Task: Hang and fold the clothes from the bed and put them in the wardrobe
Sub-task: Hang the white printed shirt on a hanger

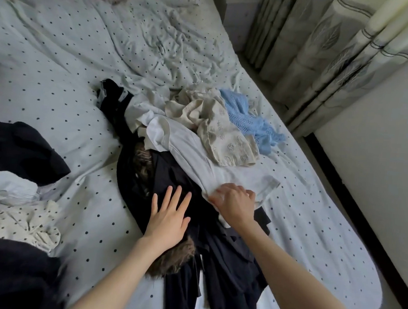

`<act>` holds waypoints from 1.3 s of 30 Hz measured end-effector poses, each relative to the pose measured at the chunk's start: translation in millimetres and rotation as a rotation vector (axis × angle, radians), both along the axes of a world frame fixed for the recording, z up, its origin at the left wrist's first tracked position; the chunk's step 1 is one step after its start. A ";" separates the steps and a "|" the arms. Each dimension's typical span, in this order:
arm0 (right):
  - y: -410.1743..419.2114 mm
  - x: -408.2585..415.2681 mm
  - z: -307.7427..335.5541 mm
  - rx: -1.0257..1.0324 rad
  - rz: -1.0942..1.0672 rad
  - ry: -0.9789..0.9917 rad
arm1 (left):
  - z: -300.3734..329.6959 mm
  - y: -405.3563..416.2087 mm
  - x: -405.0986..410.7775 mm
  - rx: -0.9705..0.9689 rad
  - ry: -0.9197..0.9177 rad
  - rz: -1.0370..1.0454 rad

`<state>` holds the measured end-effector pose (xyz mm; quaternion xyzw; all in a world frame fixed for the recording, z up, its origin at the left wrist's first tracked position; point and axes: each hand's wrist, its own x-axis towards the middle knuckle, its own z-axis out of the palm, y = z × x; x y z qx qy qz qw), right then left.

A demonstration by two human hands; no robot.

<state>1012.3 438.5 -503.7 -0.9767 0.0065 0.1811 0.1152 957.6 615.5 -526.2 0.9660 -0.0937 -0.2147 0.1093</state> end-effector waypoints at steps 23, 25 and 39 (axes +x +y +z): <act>-141.4 -192.4 115.3 0.205 -0.015 -0.091 | 67.3 -90.6 -27.5 -0.014 -0.285 -0.298; -151.4 -200.7 117.7 0.196 -0.006 -0.112 | 73.9 -106.9 -31.0 -0.095 -0.306 -0.262; -244.0 -334.4 90.2 0.044 -0.484 0.330 | 108.5 -250.6 -189.1 -0.272 0.015 -0.634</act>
